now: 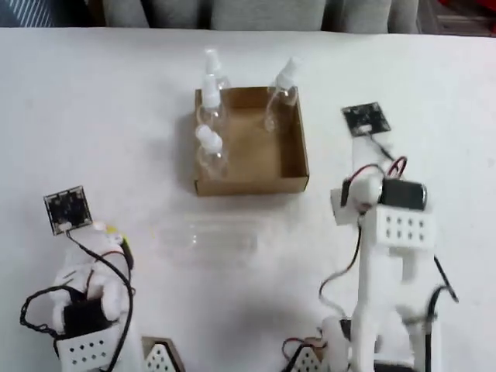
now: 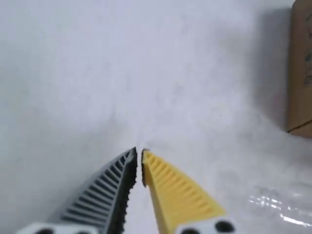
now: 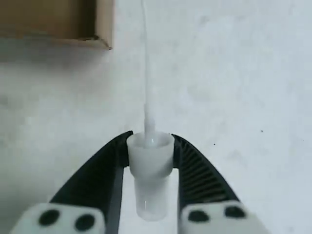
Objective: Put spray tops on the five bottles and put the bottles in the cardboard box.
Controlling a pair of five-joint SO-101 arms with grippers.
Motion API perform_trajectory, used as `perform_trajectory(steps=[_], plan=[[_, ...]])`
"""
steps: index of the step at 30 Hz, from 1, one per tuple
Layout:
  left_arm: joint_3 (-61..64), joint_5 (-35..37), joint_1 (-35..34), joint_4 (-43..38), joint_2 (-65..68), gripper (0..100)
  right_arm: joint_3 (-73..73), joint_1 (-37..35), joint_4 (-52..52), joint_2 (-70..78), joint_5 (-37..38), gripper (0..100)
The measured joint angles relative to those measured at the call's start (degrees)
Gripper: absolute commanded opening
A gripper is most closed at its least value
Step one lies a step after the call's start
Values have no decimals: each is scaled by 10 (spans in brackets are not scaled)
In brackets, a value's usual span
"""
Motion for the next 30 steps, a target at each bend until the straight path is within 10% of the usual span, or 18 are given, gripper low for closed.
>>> perform_trajectory(steps=[13, 30], plan=[[-156, -68, -11, 124, 69, 22, 59, -338, 51, -182, -5, 17], [-592, -185, -162, 96, 703, 21, 282, -609, -190, -183, -5, 18]])
